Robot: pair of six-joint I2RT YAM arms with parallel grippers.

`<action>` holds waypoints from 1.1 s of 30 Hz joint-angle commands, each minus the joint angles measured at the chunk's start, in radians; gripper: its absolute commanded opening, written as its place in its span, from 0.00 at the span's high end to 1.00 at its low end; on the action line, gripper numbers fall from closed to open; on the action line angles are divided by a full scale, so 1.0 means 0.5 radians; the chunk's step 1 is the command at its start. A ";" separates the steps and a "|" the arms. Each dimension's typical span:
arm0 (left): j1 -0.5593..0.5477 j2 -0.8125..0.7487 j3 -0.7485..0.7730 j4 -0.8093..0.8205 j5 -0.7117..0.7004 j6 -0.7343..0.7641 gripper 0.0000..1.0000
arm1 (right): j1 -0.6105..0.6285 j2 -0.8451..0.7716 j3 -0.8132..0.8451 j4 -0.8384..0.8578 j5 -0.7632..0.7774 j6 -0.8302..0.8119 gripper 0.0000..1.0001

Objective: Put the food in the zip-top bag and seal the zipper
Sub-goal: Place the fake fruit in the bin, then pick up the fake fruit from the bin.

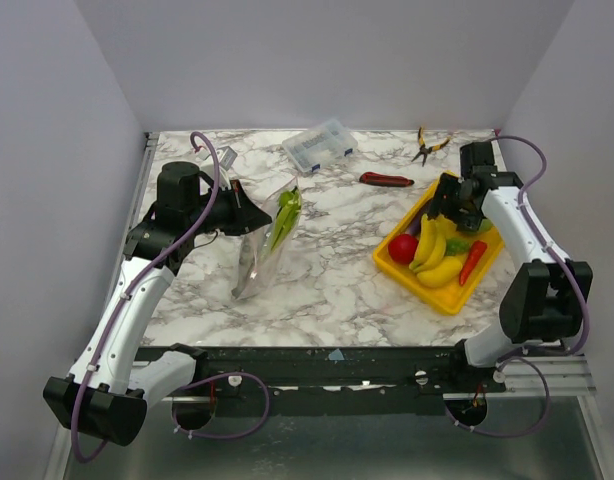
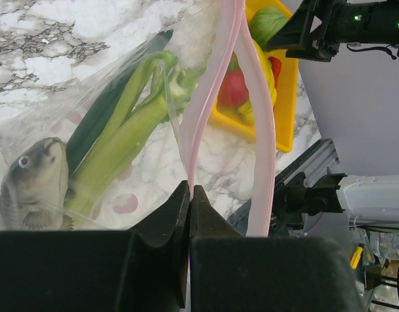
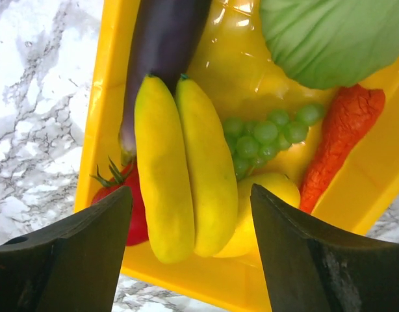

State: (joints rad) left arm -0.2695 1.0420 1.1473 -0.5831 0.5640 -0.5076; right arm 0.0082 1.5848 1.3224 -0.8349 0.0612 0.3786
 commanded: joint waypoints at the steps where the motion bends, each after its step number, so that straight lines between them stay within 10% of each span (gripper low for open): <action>1: 0.005 0.003 -0.015 0.037 0.075 -0.003 1.00 | 0.045 -0.251 -0.164 0.050 0.129 0.086 0.23; 12: 0.008 0.031 -0.021 0.050 0.111 -0.016 1.00 | 0.056 -0.738 -0.763 0.390 -0.225 0.353 0.01; 33: 0.011 0.021 -0.033 0.059 0.105 -0.016 1.00 | 0.100 -0.426 -0.945 0.697 0.113 0.202 0.10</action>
State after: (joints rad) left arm -0.2695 1.0557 1.1362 -0.5694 0.5957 -0.5171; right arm 0.0441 1.3811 0.8608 -0.5377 0.0555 0.5171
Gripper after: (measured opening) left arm 0.010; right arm 0.924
